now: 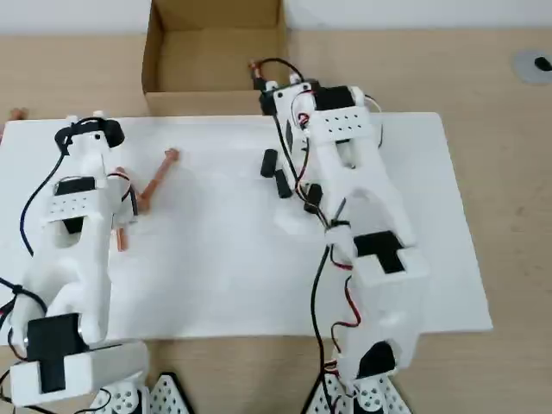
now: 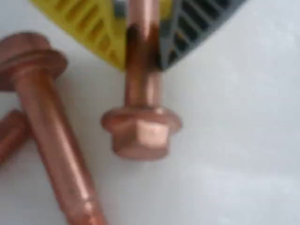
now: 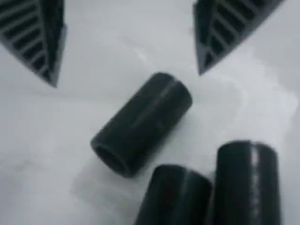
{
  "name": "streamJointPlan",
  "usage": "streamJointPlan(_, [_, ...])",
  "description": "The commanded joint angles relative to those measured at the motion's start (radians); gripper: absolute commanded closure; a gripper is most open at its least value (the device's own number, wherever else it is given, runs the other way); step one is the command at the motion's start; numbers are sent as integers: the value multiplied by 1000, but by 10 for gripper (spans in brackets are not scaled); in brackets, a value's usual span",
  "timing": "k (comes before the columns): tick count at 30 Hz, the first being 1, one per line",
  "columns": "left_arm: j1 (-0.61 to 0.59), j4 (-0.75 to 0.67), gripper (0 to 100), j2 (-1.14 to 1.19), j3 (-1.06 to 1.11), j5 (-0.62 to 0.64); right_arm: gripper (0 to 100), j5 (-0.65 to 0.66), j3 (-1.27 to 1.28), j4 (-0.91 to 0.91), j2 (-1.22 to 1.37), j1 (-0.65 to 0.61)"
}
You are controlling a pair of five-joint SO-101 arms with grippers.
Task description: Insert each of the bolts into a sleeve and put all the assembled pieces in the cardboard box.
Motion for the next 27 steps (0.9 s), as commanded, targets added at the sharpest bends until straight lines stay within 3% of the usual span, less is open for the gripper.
streamJointPlan(1, [14,-41,990,-27,11,5,769,-54,-10,-18,35,-18])
streamJointPlan(23, [12,-51,989,-25,14,5,772,-60,-68,-64,254,-16])
streamJointPlan(27, [12,-51,989,-25,14,5,838,-60,-70,-64,283,-16])
